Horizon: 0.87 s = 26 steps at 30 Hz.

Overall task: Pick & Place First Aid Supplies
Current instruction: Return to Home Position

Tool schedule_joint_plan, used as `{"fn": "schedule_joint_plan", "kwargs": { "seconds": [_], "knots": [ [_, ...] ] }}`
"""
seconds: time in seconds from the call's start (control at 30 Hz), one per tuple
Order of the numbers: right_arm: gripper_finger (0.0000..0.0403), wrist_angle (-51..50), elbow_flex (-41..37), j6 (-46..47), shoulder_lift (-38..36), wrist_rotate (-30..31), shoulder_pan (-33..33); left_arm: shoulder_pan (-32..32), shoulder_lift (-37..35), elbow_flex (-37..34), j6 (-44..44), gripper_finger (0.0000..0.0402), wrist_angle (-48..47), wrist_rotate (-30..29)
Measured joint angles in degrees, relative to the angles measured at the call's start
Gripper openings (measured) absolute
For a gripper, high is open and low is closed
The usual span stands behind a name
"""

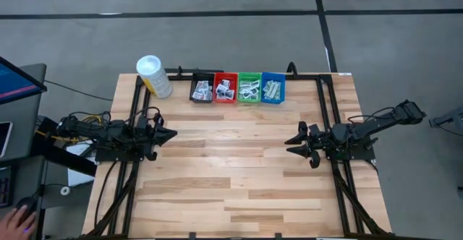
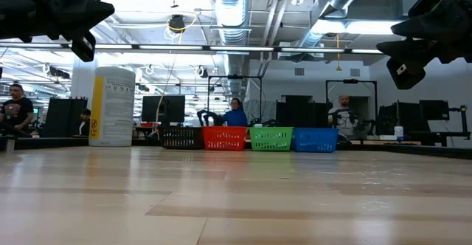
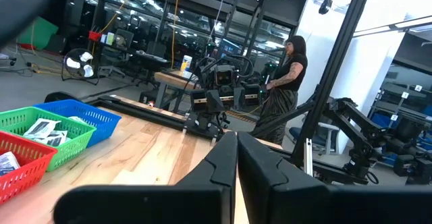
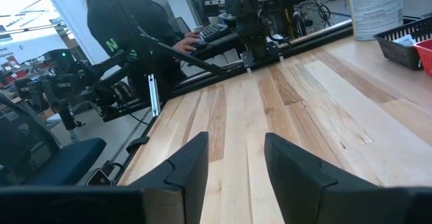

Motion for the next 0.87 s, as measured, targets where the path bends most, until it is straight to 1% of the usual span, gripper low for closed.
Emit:
{"fn": "schedule_joint_plan", "kwargs": {
  "seconds": [0.57,0.87],
  "knots": [
    [0.0137,0.02,0.0,0.0,0.0,0.0,0.0,-0.01,0.0,0.0,-0.01,0.0013,-0.01,-0.01],
    [0.0141,0.01,0.0,0.0,0.0,0.0,0.0,0.01,-0.01,0.0,-0.01,0.0013,0.01,0.01]
  ]
}}
